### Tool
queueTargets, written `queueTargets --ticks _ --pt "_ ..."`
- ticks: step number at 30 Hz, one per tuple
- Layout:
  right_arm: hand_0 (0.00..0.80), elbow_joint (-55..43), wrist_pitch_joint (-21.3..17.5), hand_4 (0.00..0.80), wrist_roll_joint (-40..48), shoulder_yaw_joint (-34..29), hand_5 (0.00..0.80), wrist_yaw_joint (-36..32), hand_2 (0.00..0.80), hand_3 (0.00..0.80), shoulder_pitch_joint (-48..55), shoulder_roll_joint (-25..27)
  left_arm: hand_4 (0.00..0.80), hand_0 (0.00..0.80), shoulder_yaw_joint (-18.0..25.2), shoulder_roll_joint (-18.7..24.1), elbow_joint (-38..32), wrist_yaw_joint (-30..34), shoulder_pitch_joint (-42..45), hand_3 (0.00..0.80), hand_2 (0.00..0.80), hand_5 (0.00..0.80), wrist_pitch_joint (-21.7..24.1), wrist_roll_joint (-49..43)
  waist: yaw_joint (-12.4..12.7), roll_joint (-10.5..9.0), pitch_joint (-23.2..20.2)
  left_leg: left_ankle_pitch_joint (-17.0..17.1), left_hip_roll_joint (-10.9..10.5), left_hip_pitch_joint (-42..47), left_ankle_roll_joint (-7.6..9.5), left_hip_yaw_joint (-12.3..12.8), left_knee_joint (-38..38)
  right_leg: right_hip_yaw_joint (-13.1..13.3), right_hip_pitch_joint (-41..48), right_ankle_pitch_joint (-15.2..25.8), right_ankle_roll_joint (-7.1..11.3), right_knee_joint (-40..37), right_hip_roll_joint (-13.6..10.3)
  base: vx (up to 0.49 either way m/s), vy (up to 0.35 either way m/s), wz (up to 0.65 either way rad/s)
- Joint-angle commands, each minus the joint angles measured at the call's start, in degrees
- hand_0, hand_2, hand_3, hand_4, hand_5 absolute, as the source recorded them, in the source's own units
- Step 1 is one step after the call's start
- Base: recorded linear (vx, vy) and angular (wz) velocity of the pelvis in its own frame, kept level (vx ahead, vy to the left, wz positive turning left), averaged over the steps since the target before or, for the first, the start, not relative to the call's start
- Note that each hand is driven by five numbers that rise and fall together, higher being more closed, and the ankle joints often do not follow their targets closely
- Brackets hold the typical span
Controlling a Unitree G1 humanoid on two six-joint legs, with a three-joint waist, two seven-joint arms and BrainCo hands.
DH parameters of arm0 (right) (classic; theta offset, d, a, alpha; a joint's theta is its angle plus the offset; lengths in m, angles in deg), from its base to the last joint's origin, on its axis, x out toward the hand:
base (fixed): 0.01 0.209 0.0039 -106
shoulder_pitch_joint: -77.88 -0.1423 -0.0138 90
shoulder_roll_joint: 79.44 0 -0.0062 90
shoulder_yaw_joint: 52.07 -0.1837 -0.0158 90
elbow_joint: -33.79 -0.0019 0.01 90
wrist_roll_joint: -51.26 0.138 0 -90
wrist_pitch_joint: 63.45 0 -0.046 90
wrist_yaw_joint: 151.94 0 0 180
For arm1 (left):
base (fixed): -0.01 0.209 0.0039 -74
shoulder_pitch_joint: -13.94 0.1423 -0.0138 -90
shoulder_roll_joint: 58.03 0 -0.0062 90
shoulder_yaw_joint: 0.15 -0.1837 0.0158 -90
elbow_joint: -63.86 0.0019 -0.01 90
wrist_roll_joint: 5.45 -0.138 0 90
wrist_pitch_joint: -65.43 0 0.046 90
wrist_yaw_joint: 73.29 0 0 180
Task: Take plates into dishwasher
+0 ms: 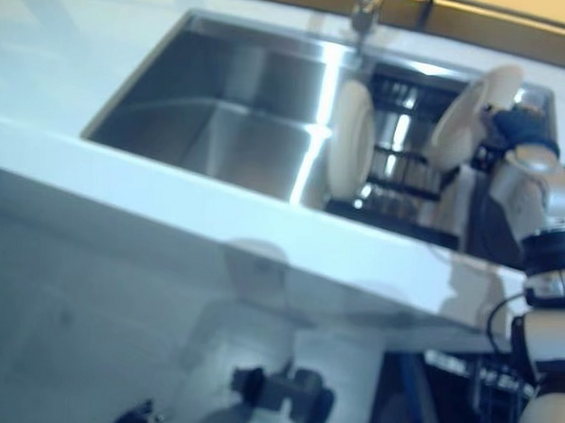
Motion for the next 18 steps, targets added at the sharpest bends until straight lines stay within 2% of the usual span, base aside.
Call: queueTargets --ticks 1,6,13,18 --pt "0.800 0.01 -2.97 0.800 -3.77 4.82 0.800 1.33 0.800 0.800 -6.87 3.93 0.000 0.000 -2.63 0.94 0.88 -0.20 1.44 0.000 0.000 0.000 1.63 1.14 1.23 -1.36 -0.92 -4.82 -1.41 0.52 1.61 1.88 -0.22 -1.37 1.84 -3.73 1.90 -0.04 -1.10 0.000 0.000 0.00" --pt "0.800 0.02 -2.28 0.800 -4.78 5.71 0.800 1.48 0.800 0.800 -8.28 5.25 0.000 0.000 -2.72 1.23 0.55 -0.27 1.75 0.000 0.000 0.000 1.53 0.94 1.10 -1.63 -1.45 -4.97 -1.35 0.92 1.61 2.16 -0.22 -0.96 2.07 -3.75 2.01 -0.04 -1.00 0.000 0.000 0.00" --pt "0.800 0.29 -3.76 0.800 -5.12 6.66 0.800 -0.35 0.800 0.800 -9.31 5.90 0.000 0.000 -2.84 1.44 0.70 0.23 1.80 0.000 0.000 0.000 1.75 0.37 0.95 -1.92 -2.19 -5.26 -1.20 1.47 1.56 2.54 -0.22 -0.71 2.55 -3.99 2.08 -0.04 -0.90 0.000 0.000 0.00" --pt "0.800 -1.78 -4.84 0.800 -5.33 6.73 0.800 -1.92 0.800 0.800 -9.30 6.03 0.000 0.000 -2.52 1.76 0.98 0.58 2.10 0.000 0.000 0.000 2.08 -0.96 0.74 -2.91 -3.74 -5.65 -1.07 2.46 1.40 2.88 -0.22 -0.30 3.40 -4.33 2.14 -0.04 -0.67 0.000 0.000 0.00"
